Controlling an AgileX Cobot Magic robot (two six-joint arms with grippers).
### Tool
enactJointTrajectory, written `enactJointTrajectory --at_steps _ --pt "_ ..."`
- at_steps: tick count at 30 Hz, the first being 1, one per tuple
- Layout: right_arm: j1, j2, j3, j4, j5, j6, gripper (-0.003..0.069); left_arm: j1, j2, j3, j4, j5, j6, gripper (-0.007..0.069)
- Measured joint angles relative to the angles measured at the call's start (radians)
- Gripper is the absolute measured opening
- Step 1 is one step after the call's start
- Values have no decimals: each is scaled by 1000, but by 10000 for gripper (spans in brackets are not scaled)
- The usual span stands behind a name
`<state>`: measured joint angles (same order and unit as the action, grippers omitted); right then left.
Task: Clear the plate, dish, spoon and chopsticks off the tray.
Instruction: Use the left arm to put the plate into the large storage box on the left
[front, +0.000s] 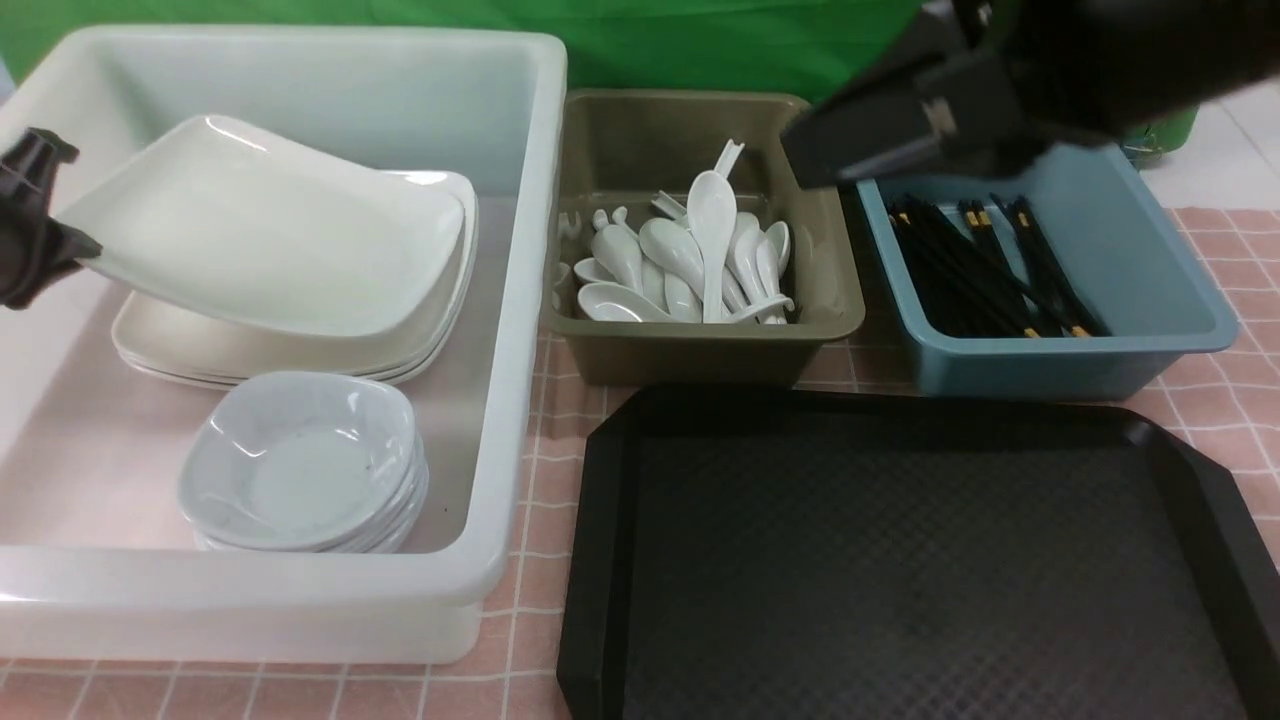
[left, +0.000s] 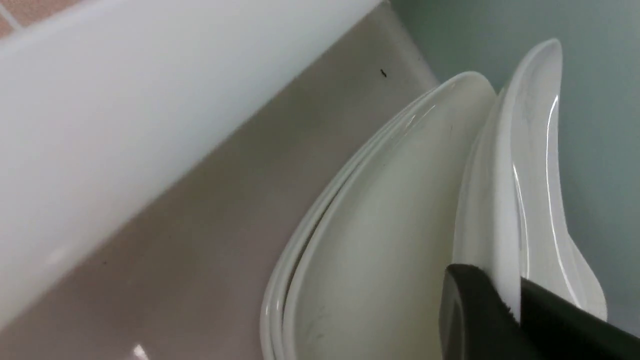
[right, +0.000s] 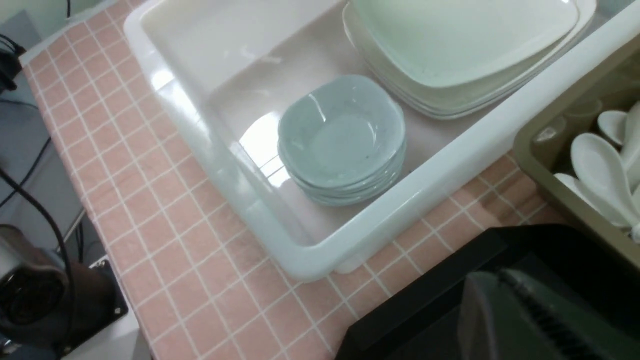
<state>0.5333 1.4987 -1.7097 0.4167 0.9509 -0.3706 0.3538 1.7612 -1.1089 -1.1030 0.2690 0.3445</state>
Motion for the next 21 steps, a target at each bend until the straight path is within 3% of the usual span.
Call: enactJointTrajectory --at_steps 1,2,3,4,12,17,21 --pt "0 0 0 -2 1 0 33 -1 0 0 0 0 0 98" --pt "0 32 -35 -9 16 17 33 -5 14 0 14 0 0 153" --pt "0 32 -39 -10 17 19 33 -5 16 0 16 1 0 160" --pt "0 56 -66 -12 25 27 33 -7 30 0 39 15 0 232" --pt "0 71 -90 -15 69 46 33 -5 48 -8 183 64 -5 461" --pt "0 71 -90 -15 109 48 33 12 48 -57 232 145 -15 501" --pt "0 72 -104 -30 132 55 33 14 46 -150 297 308 -33 464"
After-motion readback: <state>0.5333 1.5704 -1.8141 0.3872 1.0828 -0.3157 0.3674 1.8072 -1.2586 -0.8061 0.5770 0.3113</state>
